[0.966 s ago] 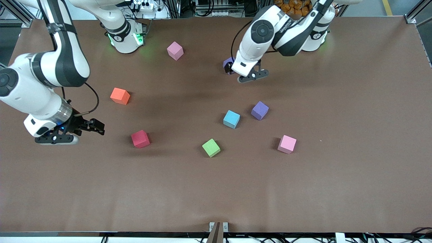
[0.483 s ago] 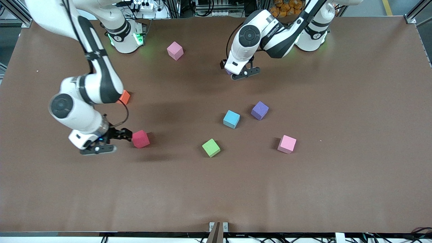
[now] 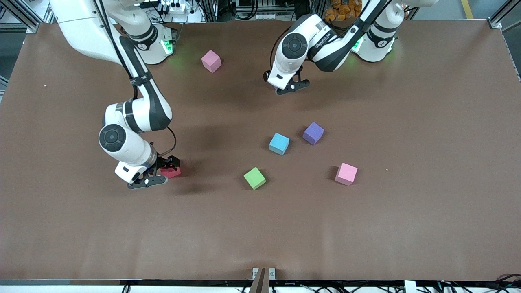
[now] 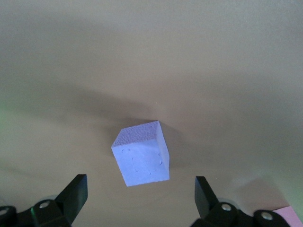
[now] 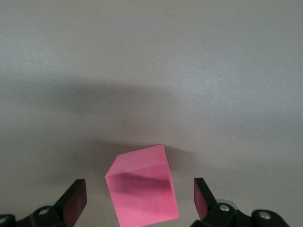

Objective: Arrange blocks into number 1
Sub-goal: 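Lower the right gripper onto the magenta cube while the left gripper lowers, then close the left gripper on the purple cube while the right gripper grips magenta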

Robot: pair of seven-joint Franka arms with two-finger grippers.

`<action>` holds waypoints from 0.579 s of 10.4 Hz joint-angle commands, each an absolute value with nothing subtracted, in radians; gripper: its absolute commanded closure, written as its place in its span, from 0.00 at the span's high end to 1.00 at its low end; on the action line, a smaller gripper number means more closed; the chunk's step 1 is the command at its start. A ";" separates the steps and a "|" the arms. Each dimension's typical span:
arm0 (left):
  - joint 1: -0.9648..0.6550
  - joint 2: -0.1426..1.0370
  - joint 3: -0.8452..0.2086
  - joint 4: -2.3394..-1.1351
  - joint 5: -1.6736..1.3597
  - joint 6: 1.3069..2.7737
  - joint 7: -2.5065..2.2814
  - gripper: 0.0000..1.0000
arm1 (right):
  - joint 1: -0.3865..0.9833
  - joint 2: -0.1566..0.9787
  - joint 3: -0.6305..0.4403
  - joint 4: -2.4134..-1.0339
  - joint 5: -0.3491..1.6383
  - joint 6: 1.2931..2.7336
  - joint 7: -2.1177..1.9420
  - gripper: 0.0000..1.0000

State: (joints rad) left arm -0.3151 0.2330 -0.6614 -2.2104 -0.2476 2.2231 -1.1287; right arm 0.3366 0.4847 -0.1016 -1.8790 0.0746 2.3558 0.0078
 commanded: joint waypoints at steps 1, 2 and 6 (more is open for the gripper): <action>-0.328 0.245 -0.660 -2.210 -0.245 2.246 -1.157 1.00 | 0.348 0.500 -0.109 -1.874 0.081 2.364 -0.050 1.00; -0.328 0.247 -0.660 -2.210 -0.245 2.250 -1.157 1.00 | 0.347 0.503 -0.109 -1.891 0.081 2.387 -0.073 1.00; -0.341 0.268 -0.658 -2.210 -0.245 2.276 -1.158 1.00 | 0.344 0.512 -0.110 -1.944 0.080 2.471 -0.112 1.00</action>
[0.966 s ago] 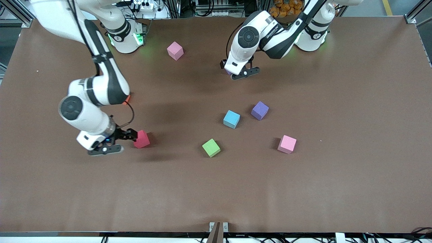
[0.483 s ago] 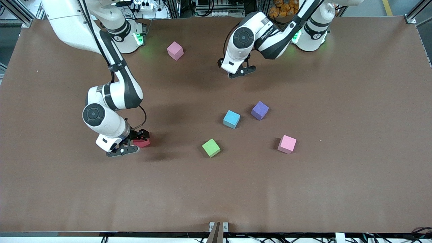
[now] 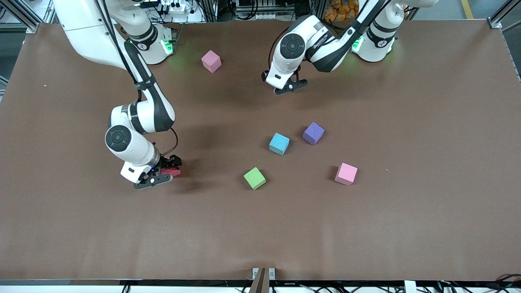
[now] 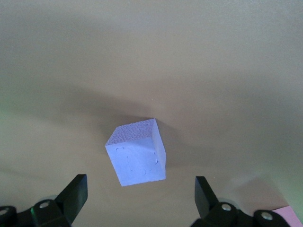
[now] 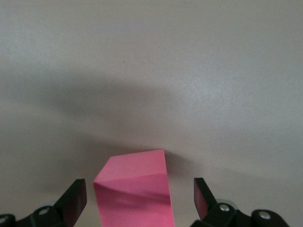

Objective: Arrange blocks into number 1
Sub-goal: 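Close the left gripper on the purple cube while the right gripper grips magenta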

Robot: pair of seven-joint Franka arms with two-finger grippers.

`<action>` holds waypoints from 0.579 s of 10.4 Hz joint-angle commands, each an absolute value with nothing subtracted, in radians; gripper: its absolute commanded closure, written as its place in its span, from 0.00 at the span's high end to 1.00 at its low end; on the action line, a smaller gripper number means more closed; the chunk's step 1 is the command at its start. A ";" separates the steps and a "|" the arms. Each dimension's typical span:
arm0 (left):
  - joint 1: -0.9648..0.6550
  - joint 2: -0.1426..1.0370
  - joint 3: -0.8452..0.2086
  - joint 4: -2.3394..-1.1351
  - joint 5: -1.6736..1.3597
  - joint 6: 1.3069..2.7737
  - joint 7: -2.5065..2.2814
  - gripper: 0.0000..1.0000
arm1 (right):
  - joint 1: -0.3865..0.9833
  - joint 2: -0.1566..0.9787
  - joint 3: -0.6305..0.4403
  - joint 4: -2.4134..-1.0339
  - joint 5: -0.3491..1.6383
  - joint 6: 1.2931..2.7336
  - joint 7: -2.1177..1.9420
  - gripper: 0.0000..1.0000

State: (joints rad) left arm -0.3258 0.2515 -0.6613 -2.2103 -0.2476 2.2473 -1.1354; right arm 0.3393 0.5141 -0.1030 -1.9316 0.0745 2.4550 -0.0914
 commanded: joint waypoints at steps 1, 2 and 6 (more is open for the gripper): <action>-0.351 0.281 -0.658 -2.210 -0.245 2.283 -1.158 1.00 | 0.344 0.517 -0.113 -1.944 0.080 2.476 -0.112 1.00; -0.356 0.284 -0.658 -2.210 -0.245 2.284 -1.158 1.00 | 0.345 0.518 -0.114 -1.945 0.080 2.477 -0.112 1.00; -0.359 0.339 -0.657 -2.212 -0.204 2.299 -1.175 1.00 | 0.334 0.518 -0.115 -1.986 0.087 2.532 -0.107 0.99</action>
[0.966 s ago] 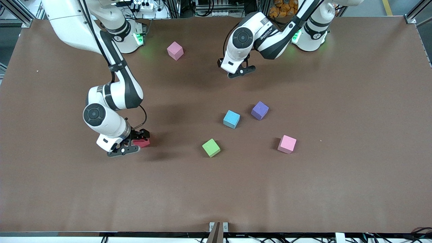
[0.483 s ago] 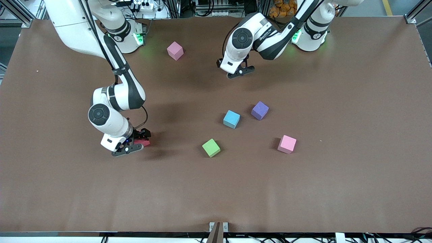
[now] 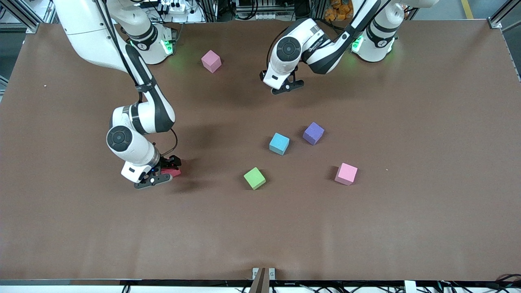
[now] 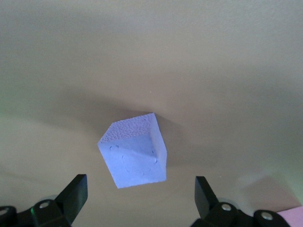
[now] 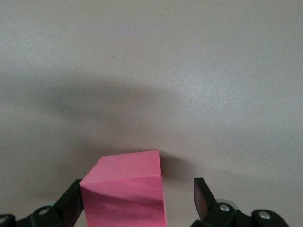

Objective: Arrange blocks into number 1
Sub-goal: 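Close the left gripper on the purple cube while the right gripper grips magenta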

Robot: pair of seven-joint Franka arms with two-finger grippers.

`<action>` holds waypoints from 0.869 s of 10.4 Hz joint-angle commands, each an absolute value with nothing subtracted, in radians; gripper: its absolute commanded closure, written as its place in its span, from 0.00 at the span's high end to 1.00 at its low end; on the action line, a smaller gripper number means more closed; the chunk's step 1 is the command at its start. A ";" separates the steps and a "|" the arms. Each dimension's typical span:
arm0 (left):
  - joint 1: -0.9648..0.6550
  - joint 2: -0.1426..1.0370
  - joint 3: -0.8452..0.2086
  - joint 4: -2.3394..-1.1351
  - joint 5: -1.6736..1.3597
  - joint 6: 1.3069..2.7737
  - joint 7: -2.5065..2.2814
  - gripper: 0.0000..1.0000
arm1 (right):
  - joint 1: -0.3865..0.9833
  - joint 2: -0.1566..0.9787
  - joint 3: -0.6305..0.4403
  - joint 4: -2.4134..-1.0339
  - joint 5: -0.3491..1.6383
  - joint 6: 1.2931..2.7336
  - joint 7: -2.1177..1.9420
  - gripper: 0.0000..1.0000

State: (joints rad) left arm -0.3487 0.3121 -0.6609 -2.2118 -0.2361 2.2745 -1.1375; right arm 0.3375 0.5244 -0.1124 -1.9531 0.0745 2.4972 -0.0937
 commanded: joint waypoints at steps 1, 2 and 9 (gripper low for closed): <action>-0.359 0.353 -0.654 -2.212 -0.204 2.315 -1.180 1.00 | 0.334 0.517 -0.123 -1.994 0.087 2.534 -0.098 0.90; -0.364 0.373 -0.650 -2.212 -0.204 2.335 -1.181 1.00 | 0.336 0.517 -0.127 -2.000 0.089 2.534 -0.095 0.79; -0.387 0.433 -0.640 -2.235 -0.174 2.359 -1.218 1.00 | 0.347 0.479 -0.162 -2.008 0.230 2.516 -0.092 0.55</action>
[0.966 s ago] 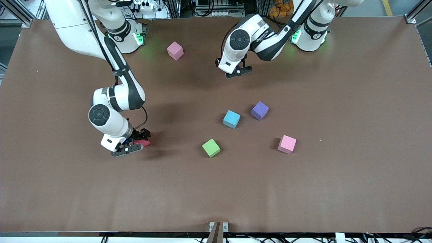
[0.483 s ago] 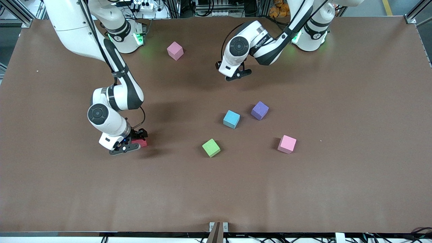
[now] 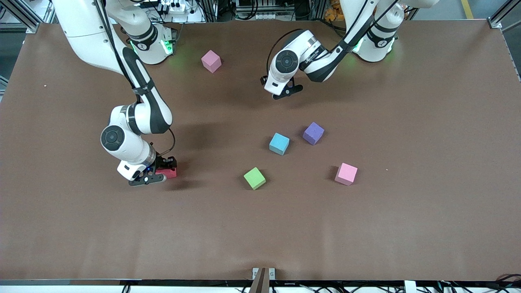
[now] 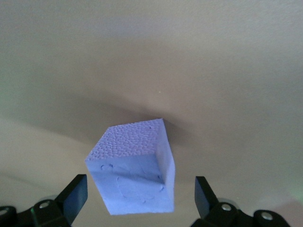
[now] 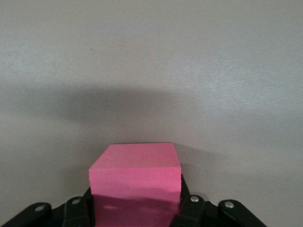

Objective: Arrange blocks into number 1
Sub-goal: 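Close the left gripper on the purple cube while the right gripper grips magenta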

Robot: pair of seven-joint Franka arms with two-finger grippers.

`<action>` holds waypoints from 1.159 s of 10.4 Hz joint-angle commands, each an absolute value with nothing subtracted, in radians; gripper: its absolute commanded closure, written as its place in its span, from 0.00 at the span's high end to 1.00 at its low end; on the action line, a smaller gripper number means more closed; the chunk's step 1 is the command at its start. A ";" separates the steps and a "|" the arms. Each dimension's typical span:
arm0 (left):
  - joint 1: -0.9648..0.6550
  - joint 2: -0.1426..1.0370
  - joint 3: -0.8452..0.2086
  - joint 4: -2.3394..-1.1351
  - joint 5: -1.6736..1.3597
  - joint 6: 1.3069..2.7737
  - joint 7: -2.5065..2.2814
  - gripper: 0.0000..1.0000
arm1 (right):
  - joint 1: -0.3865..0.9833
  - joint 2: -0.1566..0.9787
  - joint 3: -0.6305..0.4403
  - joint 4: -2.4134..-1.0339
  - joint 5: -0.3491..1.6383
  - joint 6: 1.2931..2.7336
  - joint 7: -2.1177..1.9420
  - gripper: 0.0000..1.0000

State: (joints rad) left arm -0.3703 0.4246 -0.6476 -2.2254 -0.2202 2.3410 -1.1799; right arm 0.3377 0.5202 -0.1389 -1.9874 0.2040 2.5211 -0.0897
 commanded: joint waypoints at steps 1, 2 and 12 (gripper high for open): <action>-0.387 0.446 -0.640 -2.235 -0.149 2.361 -1.242 1.00 | 0.347 0.468 -0.179 -2.006 0.230 2.504 -0.092 0.55; -0.388 0.462 -0.640 -2.235 -0.137 2.370 -1.255 1.00 | 0.347 0.466 -0.186 -2.006 0.230 2.500 -0.092 0.55; -0.429 0.466 -0.638 -2.221 -0.062 2.444 -1.278 0.00 | 0.345 0.428 -0.255 -2.006 0.232 2.500 -0.089 0.55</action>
